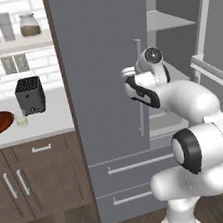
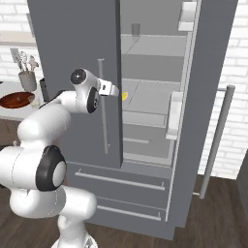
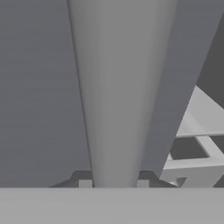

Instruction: Grab a lemon wedge from the fridge and one ice cube from the ice bowl, and put them in the glass of lemonade.

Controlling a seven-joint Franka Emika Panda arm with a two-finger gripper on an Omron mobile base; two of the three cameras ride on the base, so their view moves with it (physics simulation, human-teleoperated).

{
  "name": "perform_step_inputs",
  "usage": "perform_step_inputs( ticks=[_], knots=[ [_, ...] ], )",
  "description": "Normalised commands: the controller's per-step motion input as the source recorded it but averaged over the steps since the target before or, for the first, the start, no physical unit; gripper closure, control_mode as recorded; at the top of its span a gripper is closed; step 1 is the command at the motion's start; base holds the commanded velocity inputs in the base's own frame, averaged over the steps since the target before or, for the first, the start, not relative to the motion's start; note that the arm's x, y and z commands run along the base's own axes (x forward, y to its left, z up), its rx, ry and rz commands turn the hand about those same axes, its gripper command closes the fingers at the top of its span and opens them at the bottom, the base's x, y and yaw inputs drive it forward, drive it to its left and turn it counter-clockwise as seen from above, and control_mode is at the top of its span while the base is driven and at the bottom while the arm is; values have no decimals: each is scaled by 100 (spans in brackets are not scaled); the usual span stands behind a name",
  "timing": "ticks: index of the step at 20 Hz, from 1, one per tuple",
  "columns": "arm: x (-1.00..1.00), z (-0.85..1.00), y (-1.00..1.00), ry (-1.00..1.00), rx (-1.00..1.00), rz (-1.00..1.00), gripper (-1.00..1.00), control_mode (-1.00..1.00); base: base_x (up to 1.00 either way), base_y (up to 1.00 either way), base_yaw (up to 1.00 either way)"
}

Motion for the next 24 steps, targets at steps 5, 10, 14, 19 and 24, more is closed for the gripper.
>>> perform_step_inputs(
  ticks=[5, 10, 14, 19, 24],
  knots=[
    [-1, 0, 40, -2, 0, 0, 100, -100, 0, 0, 0],
    [-37, 6, 58, -9, 0, 0, 100, -100, 0, 0, 0],
    [-71, 30, 55, -6, 0, 2, 100, -100, 0, 0, 0],
    [-95, 59, 55, 0, 0, 6, 100, -100, 0, 0, 0],
    [-100, 76, 49, 1, -3, 15, 100, -100, 0, 0, 0]
  ],
)
